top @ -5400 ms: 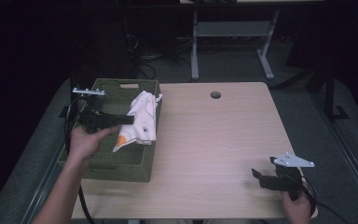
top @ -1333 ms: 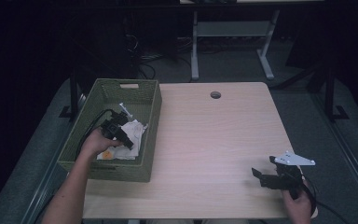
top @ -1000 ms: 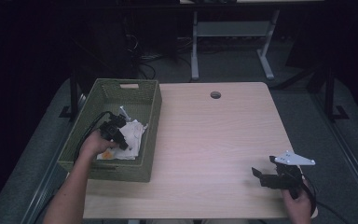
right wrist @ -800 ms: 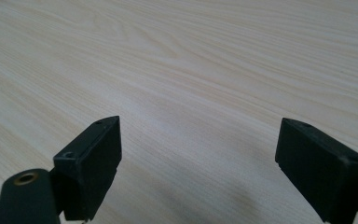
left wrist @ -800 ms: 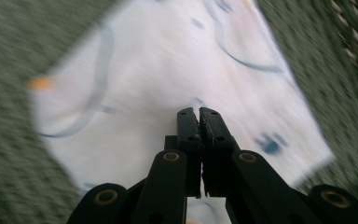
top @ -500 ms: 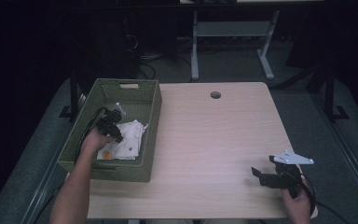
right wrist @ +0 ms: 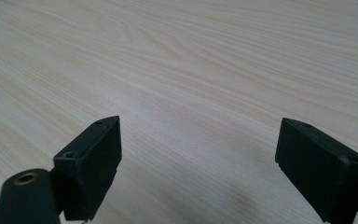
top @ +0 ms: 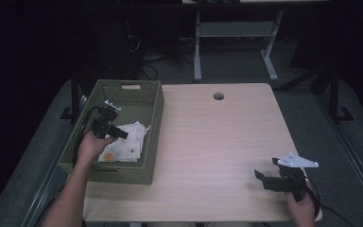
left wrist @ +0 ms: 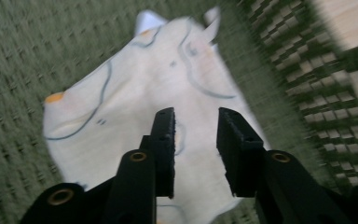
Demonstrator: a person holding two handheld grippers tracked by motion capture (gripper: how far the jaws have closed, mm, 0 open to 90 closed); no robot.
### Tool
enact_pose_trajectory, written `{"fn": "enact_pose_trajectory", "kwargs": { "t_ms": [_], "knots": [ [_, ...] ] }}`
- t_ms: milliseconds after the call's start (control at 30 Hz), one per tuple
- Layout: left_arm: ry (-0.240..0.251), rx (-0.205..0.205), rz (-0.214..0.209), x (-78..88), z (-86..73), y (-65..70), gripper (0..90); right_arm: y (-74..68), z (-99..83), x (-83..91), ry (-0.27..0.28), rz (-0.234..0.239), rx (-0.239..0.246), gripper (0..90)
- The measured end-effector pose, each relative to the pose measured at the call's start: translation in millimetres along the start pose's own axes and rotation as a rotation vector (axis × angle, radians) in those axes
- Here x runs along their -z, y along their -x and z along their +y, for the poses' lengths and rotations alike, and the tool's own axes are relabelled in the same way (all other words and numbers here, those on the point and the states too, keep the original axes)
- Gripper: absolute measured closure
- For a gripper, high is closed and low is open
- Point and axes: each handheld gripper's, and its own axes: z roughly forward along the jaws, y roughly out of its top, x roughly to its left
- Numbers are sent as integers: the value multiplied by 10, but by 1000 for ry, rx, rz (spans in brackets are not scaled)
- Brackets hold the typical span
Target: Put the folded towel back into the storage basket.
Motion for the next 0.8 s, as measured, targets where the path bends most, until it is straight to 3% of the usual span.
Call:
{"fn": "enact_pose_trajectory", "kwargs": {
  "t_ms": [67,167,300,433,800],
  "knots": [
    [52,12,-35,68,-24,71,647,6,13,14,5,2,11,139],
    [62,13,-34,94,-31,116,611,13,21,20,10,2,11,140],
    [115,27,-43,157,-54,185,586,35,24,32,13,7,8,140],
    [109,22,-41,161,-56,225,573,41,24,41,15,5,4,140],
    [160,13,-69,228,-80,428,536,23,15,71,21,2,9,139]
  ]
}}
